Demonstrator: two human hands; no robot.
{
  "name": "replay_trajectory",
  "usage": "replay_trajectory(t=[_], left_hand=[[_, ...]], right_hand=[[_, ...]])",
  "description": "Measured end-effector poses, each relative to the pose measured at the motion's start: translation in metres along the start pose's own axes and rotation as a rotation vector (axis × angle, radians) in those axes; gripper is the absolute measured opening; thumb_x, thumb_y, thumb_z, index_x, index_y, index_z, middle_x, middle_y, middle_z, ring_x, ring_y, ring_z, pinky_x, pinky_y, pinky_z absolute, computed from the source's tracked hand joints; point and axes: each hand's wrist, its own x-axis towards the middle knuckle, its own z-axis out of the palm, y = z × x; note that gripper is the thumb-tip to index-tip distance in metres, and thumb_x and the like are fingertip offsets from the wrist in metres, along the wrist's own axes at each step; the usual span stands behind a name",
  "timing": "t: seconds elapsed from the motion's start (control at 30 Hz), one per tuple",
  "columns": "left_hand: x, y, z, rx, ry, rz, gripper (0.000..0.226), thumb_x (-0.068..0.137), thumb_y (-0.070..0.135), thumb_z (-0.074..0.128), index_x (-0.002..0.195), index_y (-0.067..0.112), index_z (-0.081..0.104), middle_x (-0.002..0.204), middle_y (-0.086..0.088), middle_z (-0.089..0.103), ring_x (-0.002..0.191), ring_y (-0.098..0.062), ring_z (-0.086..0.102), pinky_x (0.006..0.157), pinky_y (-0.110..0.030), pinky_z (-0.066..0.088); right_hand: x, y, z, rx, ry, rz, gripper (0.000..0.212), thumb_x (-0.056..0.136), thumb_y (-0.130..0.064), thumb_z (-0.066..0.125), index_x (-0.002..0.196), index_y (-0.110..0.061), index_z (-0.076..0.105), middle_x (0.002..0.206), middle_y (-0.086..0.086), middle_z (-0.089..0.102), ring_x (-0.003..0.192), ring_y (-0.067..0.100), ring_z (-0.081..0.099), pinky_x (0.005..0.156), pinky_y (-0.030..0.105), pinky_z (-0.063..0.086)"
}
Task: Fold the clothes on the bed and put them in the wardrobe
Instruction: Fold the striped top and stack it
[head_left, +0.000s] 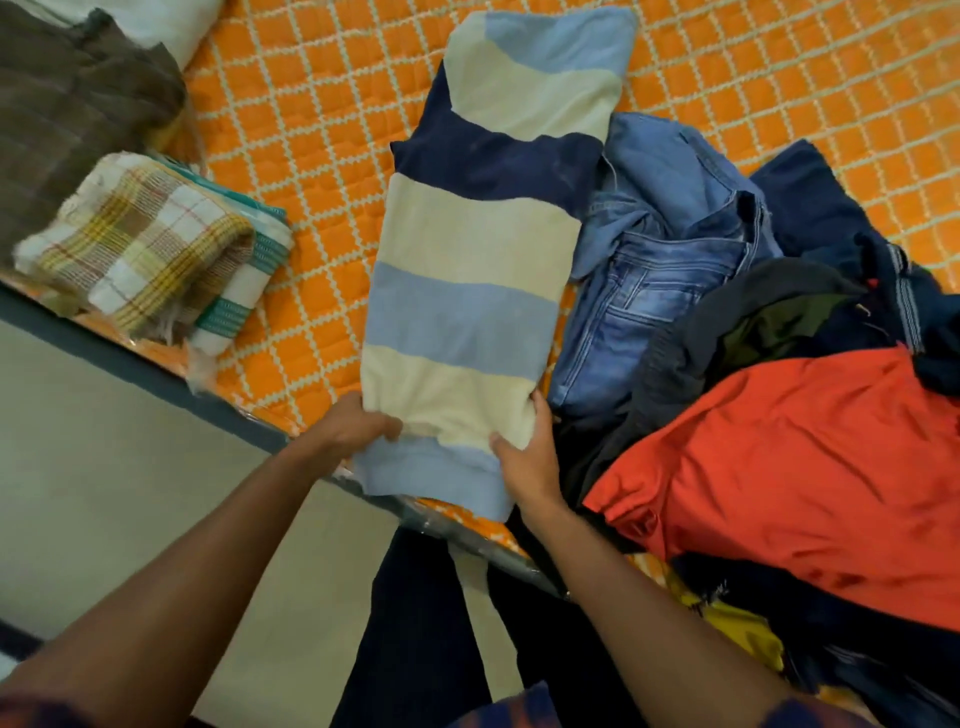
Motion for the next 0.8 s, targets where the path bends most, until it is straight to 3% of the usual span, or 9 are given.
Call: replay_trajectory(t=[0.13, 0.27, 0.33, 0.47, 0.57, 0.63, 0.67, 0.73, 0.8], left_hand=[[-0.01, -0.01, -0.013, -0.121, 0.006, 0.042, 0.07, 0.047, 0.015, 0.059, 0.117, 0.01, 0.066, 0.111, -0.015, 0.07, 0.095, -0.036, 0.064, 0.072, -0.035, 0.048], [-0.022, -0.029, -0.039, -0.25, -0.048, 0.067, 0.063, 0.06, 0.016, 0.068, 0.123, 0.015, 0.064, 0.119, -0.013, 0.071, 0.11, -0.039, 0.065, 0.089, -0.049, 0.052], [-0.029, -0.049, -0.054, -0.16, -0.042, 0.077, 0.061, 0.066, 0.022, 0.07, 0.127, 0.014, 0.062, 0.122, -0.014, 0.069, 0.111, -0.038, 0.065, 0.09, -0.05, 0.052], [-0.063, -0.077, -0.071, 0.014, 0.039, 0.12, 0.069, 0.069, 0.018, 0.065, 0.136, 0.015, 0.052, 0.126, -0.008, 0.062, 0.106, -0.022, 0.061, 0.074, -0.029, 0.051], [-0.106, -0.109, -0.087, 0.031, 0.124, 0.095, 0.087, 0.059, 0.022, 0.067, 0.142, 0.017, 0.043, 0.126, -0.007, 0.058, 0.107, -0.021, 0.057, 0.073, -0.026, 0.045], [-0.129, -0.124, -0.097, -0.013, 0.186, 0.066, 0.092, 0.066, 0.016, 0.079, 0.147, 0.027, 0.038, 0.121, -0.009, 0.06, 0.099, -0.023, 0.06, 0.073, -0.03, 0.048], [-0.135, -0.125, -0.1, -0.062, 0.205, 0.045, 0.09, 0.073, 0.01, 0.081, 0.149, 0.03, 0.035, 0.116, -0.012, 0.062, 0.092, -0.024, 0.063, 0.07, -0.033, 0.05], [-0.145, -0.118, -0.107, -0.171, 0.252, 0.03, 0.083, 0.081, 0.004, 0.079, 0.148, 0.032, 0.037, 0.106, -0.02, 0.066, 0.081, -0.028, 0.066, 0.064, -0.034, 0.052], [-0.154, -0.096, -0.11, -0.251, 0.307, 0.054, 0.071, 0.079, 0.008, 0.082, 0.138, 0.029, 0.049, 0.101, -0.019, 0.068, 0.072, -0.025, 0.067, 0.052, -0.03, 0.051]], right_hand=[[-0.012, 0.011, 0.006, 0.134, 0.01, -0.062, 0.086, 0.081, -0.006, 0.078, 0.154, -0.017, 0.034, 0.144, -0.002, 0.051, 0.128, 0.015, 0.054, 0.11, 0.028, 0.042], [-0.041, 0.013, 0.021, 0.267, 0.028, 0.088, 0.056, 0.087, -0.007, 0.076, 0.137, -0.014, 0.053, 0.119, -0.001, 0.066, 0.115, 0.021, 0.064, 0.083, 0.022, 0.051], [-0.064, 0.015, 0.036, 0.219, 0.02, 0.115, 0.045, 0.09, -0.009, 0.072, 0.132, -0.014, 0.056, 0.112, -0.004, 0.064, 0.115, 0.025, 0.063, 0.082, 0.025, 0.045], [-0.117, 0.018, 0.064, 0.018, -0.077, 0.112, 0.08, 0.091, -0.005, 0.067, 0.157, -0.023, 0.023, 0.128, -0.004, 0.055, 0.127, 0.025, 0.056, 0.089, 0.022, 0.041], [-0.17, 0.018, 0.077, -0.07, -0.132, 0.156, 0.1, 0.094, -0.011, 0.064, 0.16, -0.043, -0.005, 0.141, 0.005, 0.055, 0.128, 0.029, 0.056, 0.1, 0.037, 0.048], [-0.192, 0.019, 0.08, -0.101, -0.181, 0.162, 0.087, 0.095, -0.012, 0.06, 0.159, -0.046, 0.011, 0.134, -0.001, 0.057, 0.12, 0.024, 0.058, 0.095, 0.036, 0.05], [-0.194, 0.018, 0.078, -0.063, -0.241, 0.197, 0.071, 0.096, -0.011, 0.058, 0.154, -0.044, 0.032, 0.128, -0.005, 0.059, 0.113, 0.02, 0.059, 0.089, 0.034, 0.05], [-0.195, 0.009, 0.071, 0.091, -0.412, 0.366, 0.036, 0.096, -0.005, 0.054, 0.115, -0.03, 0.07, 0.115, 0.001, 0.069, 0.098, 0.021, 0.065, 0.075, 0.033, 0.055], [-0.191, -0.011, 0.056, 0.344, -0.527, 0.583, 0.028, 0.095, 0.001, 0.051, 0.088, -0.014, 0.073, 0.093, 0.009, 0.07, 0.081, 0.022, 0.067, 0.064, 0.029, 0.056]])
